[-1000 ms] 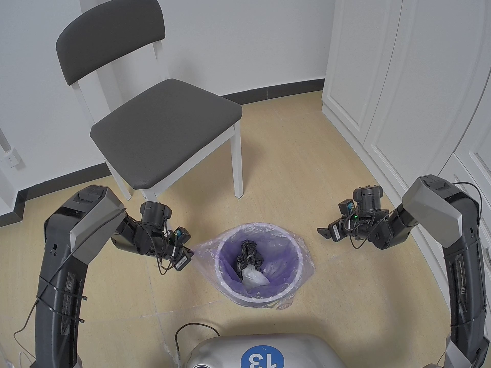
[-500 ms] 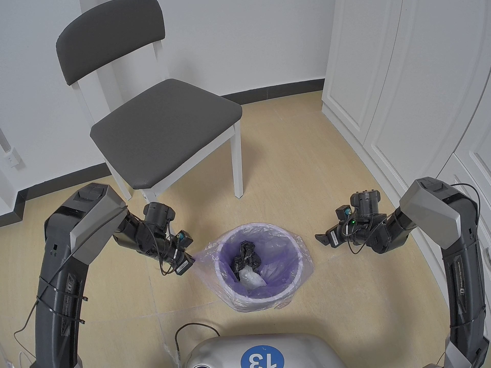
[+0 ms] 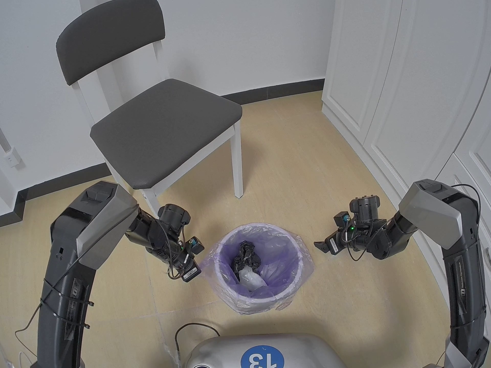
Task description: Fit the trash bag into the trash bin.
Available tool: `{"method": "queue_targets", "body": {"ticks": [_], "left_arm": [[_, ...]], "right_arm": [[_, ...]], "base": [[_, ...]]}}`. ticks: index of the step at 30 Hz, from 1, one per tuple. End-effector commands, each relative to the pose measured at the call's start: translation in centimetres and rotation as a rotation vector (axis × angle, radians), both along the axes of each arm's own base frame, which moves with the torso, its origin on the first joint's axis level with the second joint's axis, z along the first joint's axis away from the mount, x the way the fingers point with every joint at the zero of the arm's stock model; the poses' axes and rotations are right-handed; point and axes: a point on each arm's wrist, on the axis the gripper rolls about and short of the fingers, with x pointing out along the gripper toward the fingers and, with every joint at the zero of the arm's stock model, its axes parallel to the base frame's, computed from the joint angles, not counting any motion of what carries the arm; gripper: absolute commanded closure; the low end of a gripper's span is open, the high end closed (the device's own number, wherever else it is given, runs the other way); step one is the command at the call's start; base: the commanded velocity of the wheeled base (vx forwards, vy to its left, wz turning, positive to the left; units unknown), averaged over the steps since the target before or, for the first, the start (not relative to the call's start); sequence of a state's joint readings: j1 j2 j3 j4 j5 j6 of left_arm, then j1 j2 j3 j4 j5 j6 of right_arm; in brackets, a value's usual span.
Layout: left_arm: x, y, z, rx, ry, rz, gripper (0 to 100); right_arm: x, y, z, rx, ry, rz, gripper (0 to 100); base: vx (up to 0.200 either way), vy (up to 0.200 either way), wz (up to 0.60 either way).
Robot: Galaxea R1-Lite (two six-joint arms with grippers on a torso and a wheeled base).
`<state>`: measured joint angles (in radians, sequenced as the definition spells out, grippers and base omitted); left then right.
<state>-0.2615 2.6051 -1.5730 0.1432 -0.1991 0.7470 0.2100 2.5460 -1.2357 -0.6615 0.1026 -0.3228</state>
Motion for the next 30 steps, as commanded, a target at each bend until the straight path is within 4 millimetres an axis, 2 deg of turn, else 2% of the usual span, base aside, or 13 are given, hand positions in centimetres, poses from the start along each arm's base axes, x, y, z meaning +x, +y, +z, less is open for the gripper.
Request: {"method": "queue_targets", "body": {"ticks": [1,3,4,14,21,30], "left_arm": [[0.2,-0.2,0.0,0.010,0.003,0.005,100],[0.2,-0.1,0.0,0.007,0.006,0.009,100],[0.2,-0.1,0.0,0.003,0.007,0.009,0],[-0.7,0.4,-0.1,-0.072,-0.012,0.012,0],[-2.6,1.1,-0.8,-0.115,-0.208,-0.005,0],[-4.8,2.5,-1.4,-0.142,-0.374,0.000,0]], "right_arm": [[-0.5,-0.1,0.8,-0.001,-0.005,0.004,0],[-0.7,-0.1,1.3,0.003,-0.017,0.009,0],[-0.8,-0.1,1.4,0.005,-0.024,0.010,0],[-2.3,-0.1,1.8,0.010,-0.034,0.023,0],[-3.5,0.8,0.8,-0.019,-0.005,0.066,0],[-3.1,2.3,-0.7,-0.036,0.046,0.105,0]], "base": [[0.000,0.000,0.00],[0.000,0.000,0.00],[0.000,0.000,0.00],[0.000,0.000,0.00],[0.000,0.000,0.00],[0.000,0.000,0.00]]}}
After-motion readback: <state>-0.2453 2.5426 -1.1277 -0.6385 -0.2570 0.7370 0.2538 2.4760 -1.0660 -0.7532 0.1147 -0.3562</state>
